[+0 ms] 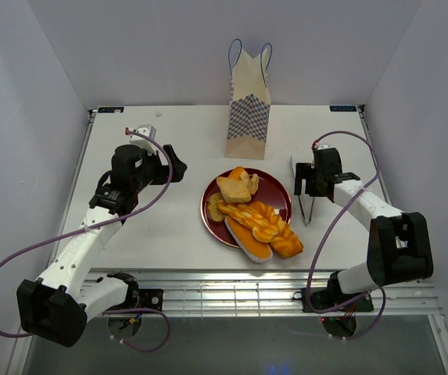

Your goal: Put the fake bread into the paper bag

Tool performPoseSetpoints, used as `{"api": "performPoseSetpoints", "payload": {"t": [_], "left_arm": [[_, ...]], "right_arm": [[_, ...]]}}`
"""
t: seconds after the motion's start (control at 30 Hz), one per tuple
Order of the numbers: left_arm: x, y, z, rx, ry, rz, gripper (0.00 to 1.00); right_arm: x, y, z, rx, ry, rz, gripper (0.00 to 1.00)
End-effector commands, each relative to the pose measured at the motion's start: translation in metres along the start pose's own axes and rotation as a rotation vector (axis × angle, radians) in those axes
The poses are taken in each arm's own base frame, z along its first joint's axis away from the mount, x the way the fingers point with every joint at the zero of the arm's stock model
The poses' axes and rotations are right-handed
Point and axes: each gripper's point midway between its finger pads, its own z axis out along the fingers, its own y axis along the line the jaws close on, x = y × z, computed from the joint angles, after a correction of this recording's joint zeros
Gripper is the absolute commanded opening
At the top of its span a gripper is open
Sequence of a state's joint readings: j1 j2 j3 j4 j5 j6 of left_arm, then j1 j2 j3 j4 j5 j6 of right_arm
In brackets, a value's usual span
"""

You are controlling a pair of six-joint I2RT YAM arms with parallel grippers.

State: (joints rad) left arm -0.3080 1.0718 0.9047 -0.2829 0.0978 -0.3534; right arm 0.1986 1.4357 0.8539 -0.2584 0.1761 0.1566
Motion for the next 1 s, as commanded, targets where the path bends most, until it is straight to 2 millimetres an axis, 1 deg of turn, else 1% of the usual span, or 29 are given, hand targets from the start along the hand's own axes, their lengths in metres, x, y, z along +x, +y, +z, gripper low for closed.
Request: {"api": "performPoseSetpoints", "payload": {"t": [0.0, 0.13, 0.2, 0.33, 0.47, 0.53, 0.7, 0.77, 0.97], "left_arm": [[-0.018, -0.010, -0.006, 0.036, -0.052, 0.007, 0.98], [-0.018, -0.011, -0.006, 0.036, -0.051, 0.008, 0.98], [-0.018, -0.010, -0.006, 0.036, -0.051, 0.009, 0.98], [-0.017, -0.011, -0.005, 0.038, -0.048, 0.009, 0.98], [-0.017, -0.011, -0.005, 0.040, -0.044, 0.009, 0.98], [-0.017, -0.012, -0.005, 0.043, -0.045, 0.009, 0.98], [-0.016, -0.011, -0.004, 0.042, -0.040, 0.008, 0.98], [-0.016, -0.011, -0.004, 0.044, -0.038, 0.006, 0.98], [-0.015, -0.012, -0.003, 0.046, -0.035, 0.006, 0.98]], "right_arm": [[-0.003, 0.005, 0.008, -0.010, -0.026, 0.010, 0.90], [0.003, 0.006, 0.020, -0.011, 0.005, 0.006, 0.90], [0.002, 0.008, 0.024, -0.017, -0.002, 0.007, 0.90], [0.007, 0.006, 0.035, -0.003, 0.025, 0.005, 0.90], [0.006, 0.004, 0.041, 0.019, 0.018, 0.016, 0.90], [0.005, 0.004, 0.043, 0.017, 0.015, 0.017, 0.91], [0.008, 0.006, 0.048, 0.012, 0.027, 0.022, 1.00], [0.007, 0.007, 0.048, 0.009, 0.023, 0.024, 0.91], [0.009, 0.006, 0.048, 0.010, 0.027, 0.023, 0.84]]}}
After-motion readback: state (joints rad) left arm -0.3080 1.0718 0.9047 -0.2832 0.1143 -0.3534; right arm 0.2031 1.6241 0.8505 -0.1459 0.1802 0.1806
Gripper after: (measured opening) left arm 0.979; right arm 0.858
